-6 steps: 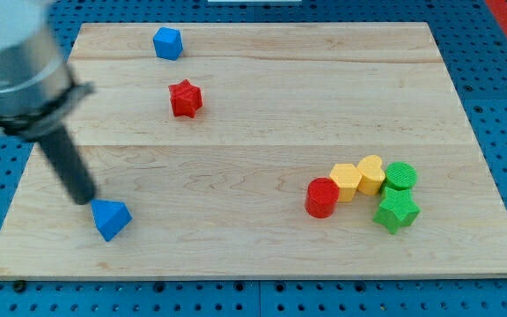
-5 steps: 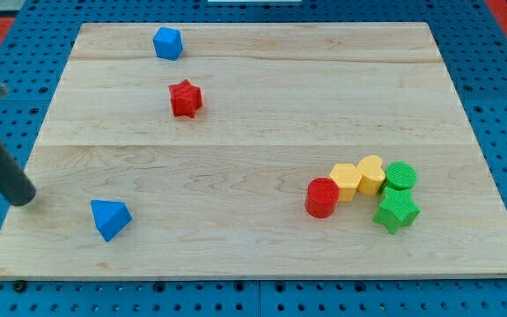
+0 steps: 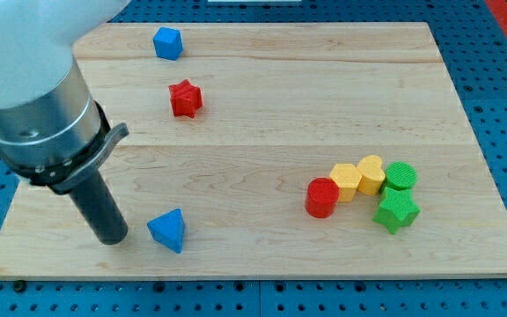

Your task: Move the blue triangle to the left of the group of blocks

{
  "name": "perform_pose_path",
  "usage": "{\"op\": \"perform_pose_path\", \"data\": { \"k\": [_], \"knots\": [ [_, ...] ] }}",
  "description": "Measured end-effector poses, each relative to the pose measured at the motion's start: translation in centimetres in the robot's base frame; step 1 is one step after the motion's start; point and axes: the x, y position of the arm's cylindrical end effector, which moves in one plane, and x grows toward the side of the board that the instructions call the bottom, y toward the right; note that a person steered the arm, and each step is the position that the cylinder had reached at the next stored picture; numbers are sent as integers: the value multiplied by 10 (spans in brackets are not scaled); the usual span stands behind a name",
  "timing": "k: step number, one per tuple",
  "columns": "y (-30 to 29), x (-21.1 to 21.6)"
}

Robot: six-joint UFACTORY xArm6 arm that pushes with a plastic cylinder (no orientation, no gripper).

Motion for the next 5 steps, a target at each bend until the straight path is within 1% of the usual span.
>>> {"op": "perform_pose_path", "data": {
  "k": [1,2,3,4,5],
  "knots": [
    [38,-1],
    [111,-5],
    [141,-5],
    [179,-24],
    [201,-35]
  ]
}}
